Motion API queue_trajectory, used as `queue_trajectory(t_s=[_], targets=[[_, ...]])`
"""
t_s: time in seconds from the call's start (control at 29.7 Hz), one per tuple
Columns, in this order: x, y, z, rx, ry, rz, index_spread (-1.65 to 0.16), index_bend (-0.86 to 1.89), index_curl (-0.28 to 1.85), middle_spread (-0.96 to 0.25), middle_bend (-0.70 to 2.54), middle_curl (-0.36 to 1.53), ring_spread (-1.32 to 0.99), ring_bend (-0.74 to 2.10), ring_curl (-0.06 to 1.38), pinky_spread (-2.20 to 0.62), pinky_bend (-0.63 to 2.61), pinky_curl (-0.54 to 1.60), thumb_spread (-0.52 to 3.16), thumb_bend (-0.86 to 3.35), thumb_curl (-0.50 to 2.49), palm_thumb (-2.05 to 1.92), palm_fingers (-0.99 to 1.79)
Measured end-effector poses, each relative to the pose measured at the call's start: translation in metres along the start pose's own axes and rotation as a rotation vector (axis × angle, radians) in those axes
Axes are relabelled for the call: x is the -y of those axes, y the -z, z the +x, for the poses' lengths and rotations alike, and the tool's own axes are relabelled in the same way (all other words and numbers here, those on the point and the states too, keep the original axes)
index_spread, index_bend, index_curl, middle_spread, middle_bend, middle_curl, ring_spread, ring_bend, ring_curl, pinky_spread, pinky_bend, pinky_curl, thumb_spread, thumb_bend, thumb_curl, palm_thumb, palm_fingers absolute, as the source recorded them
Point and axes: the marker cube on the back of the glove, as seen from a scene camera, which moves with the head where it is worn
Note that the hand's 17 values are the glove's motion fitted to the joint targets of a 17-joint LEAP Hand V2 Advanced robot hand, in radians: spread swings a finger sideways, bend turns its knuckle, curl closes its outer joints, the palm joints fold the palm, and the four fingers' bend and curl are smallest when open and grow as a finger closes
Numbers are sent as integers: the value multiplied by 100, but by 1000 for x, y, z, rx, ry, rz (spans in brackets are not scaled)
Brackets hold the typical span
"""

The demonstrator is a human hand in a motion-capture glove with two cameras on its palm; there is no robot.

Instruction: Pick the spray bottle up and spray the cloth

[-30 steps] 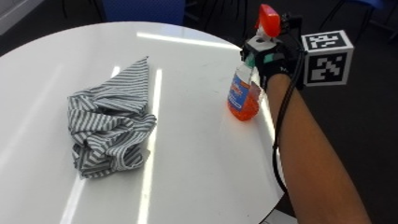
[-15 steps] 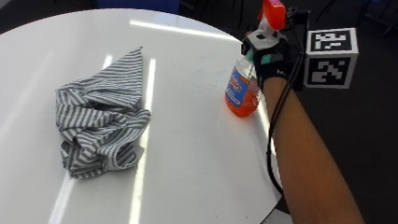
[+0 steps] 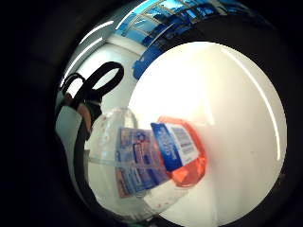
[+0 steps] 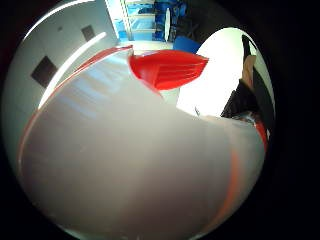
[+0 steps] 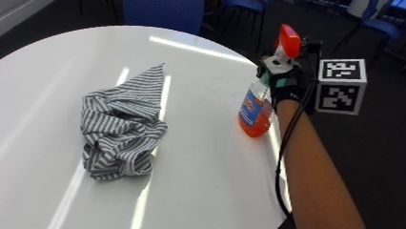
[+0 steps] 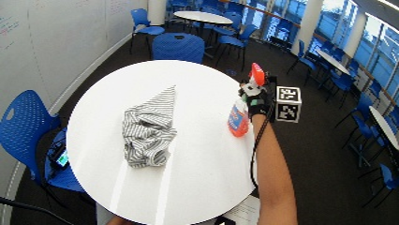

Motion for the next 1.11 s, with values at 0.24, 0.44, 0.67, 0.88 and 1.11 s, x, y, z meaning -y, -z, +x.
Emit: queue_trajectory(t_s=[0.24,0.44,0.67,0.88,1.11], targets=[[2,-16,22,-37,-67,6,-35,26,59,-26,59,54,-23,62,48,-20,31,35,33,-4,73,91,132],[-11,-25,13,-120,-106,-283,-34,27,59,-25,60,54,-24,60,47,-21,34,36,37,-3,74,91,135],[-31,-33,0,-321,-151,-616,-32,26,60,-24,61,54,-24,63,47,-23,34,37,40,-3,76,91,137],[-42,-46,-1,-489,-158,-708,-32,27,60,-24,61,54,-24,65,47,-23,34,37,41,-3,77,90,137],[-65,-69,1,-692,-129,-878,-31,27,61,-24,62,53,-24,66,47,-23,34,37,42,-3,78,89,138]])
